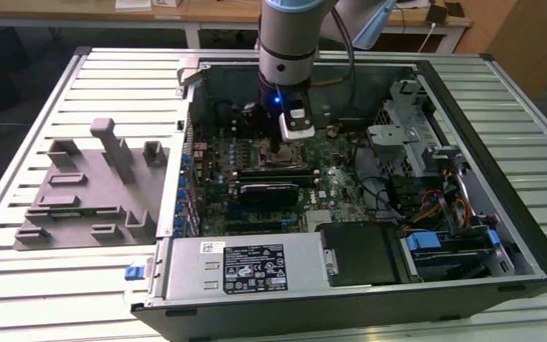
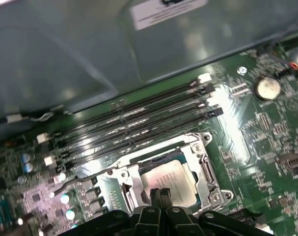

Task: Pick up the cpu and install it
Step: 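Close the cpu cover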

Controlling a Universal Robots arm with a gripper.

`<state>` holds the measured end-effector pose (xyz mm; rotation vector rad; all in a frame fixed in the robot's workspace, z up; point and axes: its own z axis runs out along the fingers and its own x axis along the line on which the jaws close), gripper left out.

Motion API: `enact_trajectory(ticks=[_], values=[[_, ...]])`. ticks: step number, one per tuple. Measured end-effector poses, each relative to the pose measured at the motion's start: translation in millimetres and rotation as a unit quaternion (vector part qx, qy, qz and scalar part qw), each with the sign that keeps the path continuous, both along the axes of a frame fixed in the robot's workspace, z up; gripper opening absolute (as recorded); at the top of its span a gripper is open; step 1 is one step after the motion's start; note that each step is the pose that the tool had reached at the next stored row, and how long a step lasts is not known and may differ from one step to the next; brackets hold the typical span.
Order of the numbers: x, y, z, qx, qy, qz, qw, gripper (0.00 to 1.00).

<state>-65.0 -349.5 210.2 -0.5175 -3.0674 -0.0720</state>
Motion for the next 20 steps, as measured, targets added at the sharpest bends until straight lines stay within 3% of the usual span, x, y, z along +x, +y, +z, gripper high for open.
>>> enact_trajectory(ticks=[4, 8, 15, 20], values=[[0.0, 0.0, -0.4, 0.0001, 0.0000, 0.036, 0.9993, 0.11], [0.0, 0.0, -0.7, 0.0000, 0.0000, 0.073, 0.9974, 0.11], [0.0, 0.0, -1.7, 0.0000, -0.0004, 0.133, 0.9911, 0.11], [0.0, 0.0, -2.5, -0.0002, -0.0040, 0.164, 0.9864, 0.11]])
